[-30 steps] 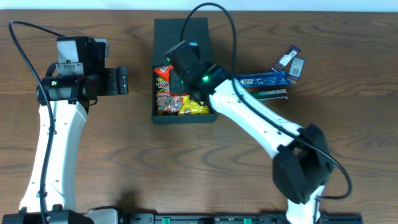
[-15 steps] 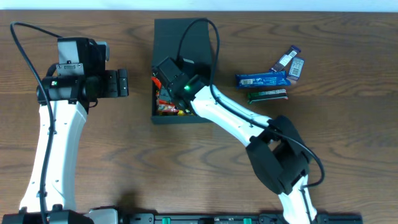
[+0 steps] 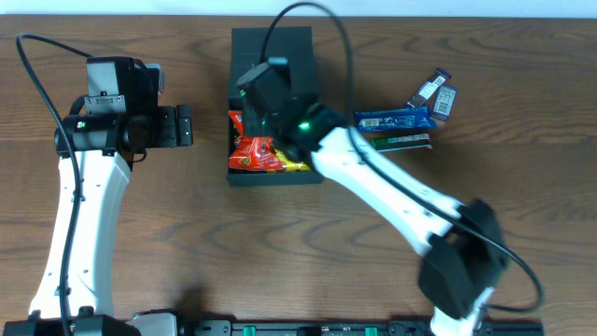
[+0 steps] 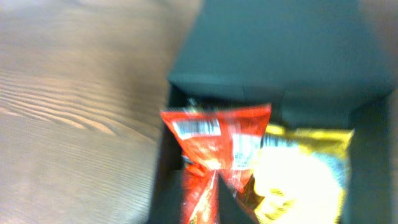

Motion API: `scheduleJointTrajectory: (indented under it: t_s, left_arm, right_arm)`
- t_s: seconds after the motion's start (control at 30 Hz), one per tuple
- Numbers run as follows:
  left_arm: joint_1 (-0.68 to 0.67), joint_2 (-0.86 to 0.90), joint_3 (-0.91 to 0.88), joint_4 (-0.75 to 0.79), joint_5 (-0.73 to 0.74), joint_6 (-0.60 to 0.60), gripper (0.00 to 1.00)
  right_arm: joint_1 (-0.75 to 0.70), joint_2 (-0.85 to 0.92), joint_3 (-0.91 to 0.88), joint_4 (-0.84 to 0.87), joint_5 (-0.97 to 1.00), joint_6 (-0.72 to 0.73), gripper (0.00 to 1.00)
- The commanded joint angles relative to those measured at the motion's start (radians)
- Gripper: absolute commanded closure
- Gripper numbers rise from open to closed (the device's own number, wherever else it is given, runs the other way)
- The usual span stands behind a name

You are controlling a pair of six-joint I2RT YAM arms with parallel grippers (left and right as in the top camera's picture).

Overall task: Pack container
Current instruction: 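Carry the red bag with the right gripper into the box, then press the red bag down into the box with the right gripper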

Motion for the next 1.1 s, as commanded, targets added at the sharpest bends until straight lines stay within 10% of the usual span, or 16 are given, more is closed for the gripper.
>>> scheduleJointTrajectory:
  t_s: [0.0, 0.53, 1.07]
  left_arm:
    - [0.004, -0.009, 0.022, -0.003, -0.004, -0.004, 0.05]
    - [0.004, -0.009, 0.022, -0.005, -0.004, -0.004, 0.05]
    - [0.004, -0.009, 0.022, -0.003, -0.004, -0.003, 0.05]
  right_arm:
    - [-0.021, -0.020, 0.014, -0.006, -0.022, -0.138, 0.99]
    - [-0.035, 0.332, 0.012, 0.050, -0.287, -0.200, 0.99]
    - [-0.118, 0.112, 0.016, 0.032, -0.230, -0.327, 0.99]
